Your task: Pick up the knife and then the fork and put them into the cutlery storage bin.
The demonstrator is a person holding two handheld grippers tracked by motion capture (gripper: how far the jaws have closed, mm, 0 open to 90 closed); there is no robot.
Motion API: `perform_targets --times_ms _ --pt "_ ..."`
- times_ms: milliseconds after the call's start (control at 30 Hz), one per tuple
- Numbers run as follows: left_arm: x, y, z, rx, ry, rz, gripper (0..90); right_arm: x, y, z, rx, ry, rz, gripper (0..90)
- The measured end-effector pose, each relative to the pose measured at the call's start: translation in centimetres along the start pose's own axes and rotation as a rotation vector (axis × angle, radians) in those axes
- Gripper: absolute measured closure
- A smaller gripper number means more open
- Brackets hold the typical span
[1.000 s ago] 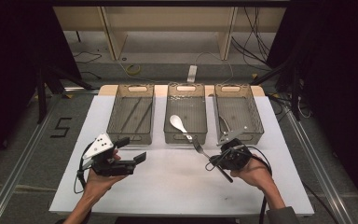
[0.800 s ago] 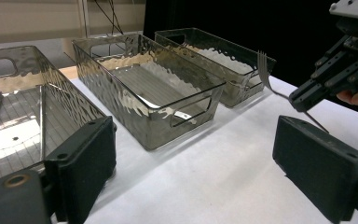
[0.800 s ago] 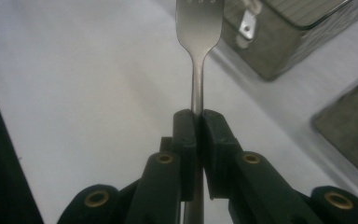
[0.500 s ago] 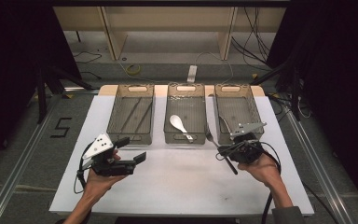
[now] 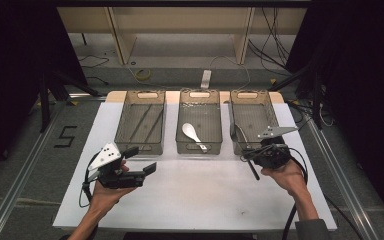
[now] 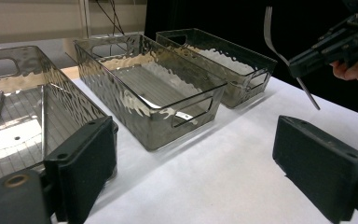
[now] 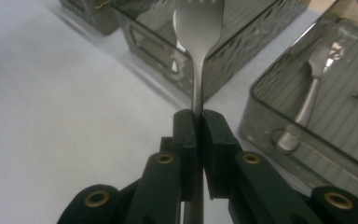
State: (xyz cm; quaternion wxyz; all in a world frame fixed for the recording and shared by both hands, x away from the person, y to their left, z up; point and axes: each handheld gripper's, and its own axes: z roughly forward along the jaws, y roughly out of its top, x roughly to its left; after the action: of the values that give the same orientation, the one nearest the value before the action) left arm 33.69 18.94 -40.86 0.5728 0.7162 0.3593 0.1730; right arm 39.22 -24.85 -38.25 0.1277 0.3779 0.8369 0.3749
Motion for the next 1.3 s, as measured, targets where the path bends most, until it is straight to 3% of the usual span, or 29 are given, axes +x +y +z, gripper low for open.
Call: perform_targets --times_ms 267,933,1067,1300 --pt "0.1 0.0 0.1 0.002 0.005 -0.003 12.4 -1.7 1.2 -0.5 -0.038 -0.036 0.041 85.1" --pt "0.1 0.0 0.0 -0.007 0.002 -0.01 12.4 -5.9 6.8 0.5 -0.044 -0.103 0.118 85.1" --pt "0.0 0.0 0.0 -0.008 0.001 -0.008 12.4 -6.8 7.5 0.5 -0.065 -0.107 0.156 85.1" --pt "0.0 0.0 0.0 -0.008 0.0 -0.007 12.4 -8.0 8.1 1.0 -0.056 -0.134 0.195 85.1"
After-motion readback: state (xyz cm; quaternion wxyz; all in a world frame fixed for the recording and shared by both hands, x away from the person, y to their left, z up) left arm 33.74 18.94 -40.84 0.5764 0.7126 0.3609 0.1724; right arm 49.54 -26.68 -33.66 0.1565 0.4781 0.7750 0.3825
